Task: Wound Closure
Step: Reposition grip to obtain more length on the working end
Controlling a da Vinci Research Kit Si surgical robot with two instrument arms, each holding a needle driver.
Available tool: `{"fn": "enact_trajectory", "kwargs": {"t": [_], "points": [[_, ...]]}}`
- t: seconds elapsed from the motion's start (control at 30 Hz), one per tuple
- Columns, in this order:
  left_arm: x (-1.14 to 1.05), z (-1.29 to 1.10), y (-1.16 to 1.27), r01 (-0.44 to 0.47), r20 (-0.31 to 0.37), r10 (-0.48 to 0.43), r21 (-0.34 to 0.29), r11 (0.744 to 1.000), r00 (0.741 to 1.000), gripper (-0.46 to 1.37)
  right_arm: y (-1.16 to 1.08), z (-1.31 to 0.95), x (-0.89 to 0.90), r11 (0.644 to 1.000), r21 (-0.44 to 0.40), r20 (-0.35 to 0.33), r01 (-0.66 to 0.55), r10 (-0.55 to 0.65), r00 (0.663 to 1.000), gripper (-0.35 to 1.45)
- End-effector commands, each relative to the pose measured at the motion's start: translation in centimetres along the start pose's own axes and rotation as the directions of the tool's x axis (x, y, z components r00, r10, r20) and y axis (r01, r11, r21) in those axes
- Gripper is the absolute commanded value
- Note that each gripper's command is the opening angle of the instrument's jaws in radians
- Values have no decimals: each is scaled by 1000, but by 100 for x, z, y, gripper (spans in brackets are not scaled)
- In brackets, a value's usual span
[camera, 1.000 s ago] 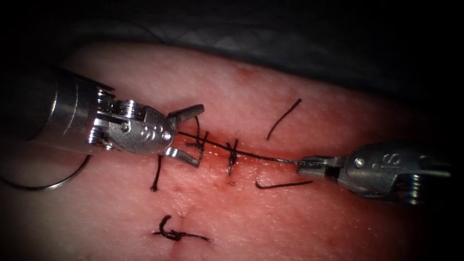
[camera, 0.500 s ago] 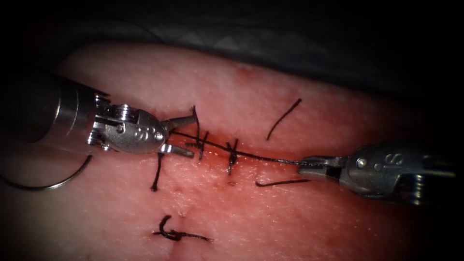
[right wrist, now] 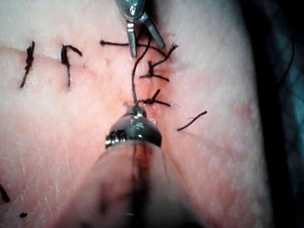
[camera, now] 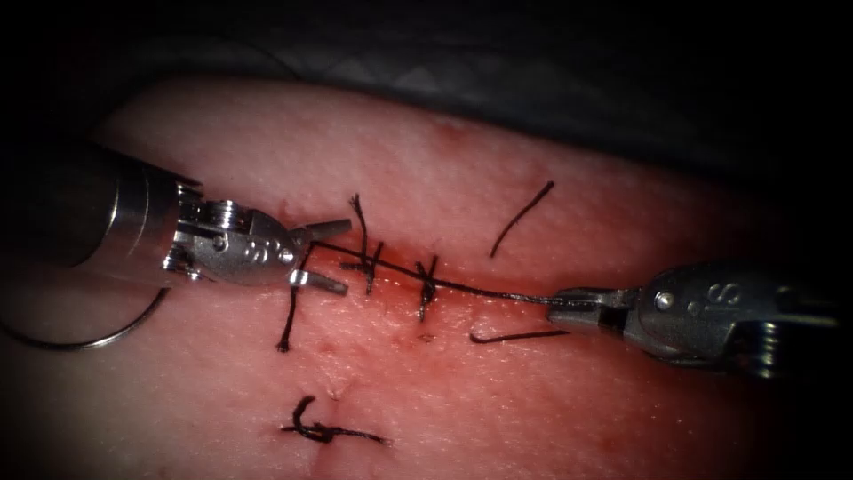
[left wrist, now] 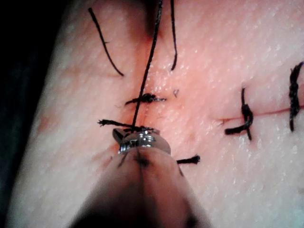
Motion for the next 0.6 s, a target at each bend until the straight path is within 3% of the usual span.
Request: {"fn": "enact_trajectory", "kwargs": {"t": [0.03, 0.33, 0.6], "points": [[-2, 1, -1, 3, 4, -3, -1, 1000, 1000, 40, 0, 0, 0, 1000, -1, 0, 6, -6, 1000, -35], [-14, 5, -3, 9, 15, -9, -1, 1000, 1000, 37, -1, 0, 0, 1000, 0, 0, 6, -6, 1000, -35], [-22, 3, -9, 28, 12, -28, -5, 1000, 1000, -15, -1, 0, 0, 1000, 0, 0, 6, -6, 1000, -35]]}}
